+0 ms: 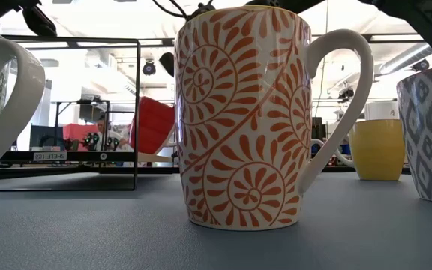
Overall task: Place coffee mugs
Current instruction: Put the red mug on the shelf
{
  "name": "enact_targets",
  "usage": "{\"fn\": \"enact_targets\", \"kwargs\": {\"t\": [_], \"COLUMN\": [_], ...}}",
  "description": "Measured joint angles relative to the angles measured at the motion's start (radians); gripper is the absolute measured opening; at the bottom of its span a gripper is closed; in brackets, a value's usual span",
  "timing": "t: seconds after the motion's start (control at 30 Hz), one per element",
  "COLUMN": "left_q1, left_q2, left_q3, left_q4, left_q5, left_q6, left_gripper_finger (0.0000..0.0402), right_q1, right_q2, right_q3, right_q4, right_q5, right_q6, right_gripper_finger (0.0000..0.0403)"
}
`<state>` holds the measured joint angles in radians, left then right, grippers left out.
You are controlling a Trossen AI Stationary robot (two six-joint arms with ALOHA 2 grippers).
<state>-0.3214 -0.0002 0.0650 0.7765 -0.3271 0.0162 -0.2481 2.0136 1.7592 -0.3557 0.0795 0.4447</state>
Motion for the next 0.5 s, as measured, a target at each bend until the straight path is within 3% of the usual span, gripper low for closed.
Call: {"fn": "enact_targets", "kwargs": {"t": [0.27, 0.5], "left_q1": [0.000, 0.000], "left_q2": [0.000, 0.000], "left_q3": [0.000, 0.000], "left_q4": [0.000, 0.000], "left_q5": [0.000, -0.001], "left_q6": [0.000, 0.000], "left_gripper_finger": [0.0000, 0.0000], "right_q1": [0.002, 0.002], "right_q2": [0.000, 0.000], "right_q3": [0.000, 0.000], "right_q4": [-0.003, 0.000], "right_q5": [0.000, 0.000], "right_q6": [0.000, 0.000], "right_gripper_finger": [0.0090, 0.0109]}}
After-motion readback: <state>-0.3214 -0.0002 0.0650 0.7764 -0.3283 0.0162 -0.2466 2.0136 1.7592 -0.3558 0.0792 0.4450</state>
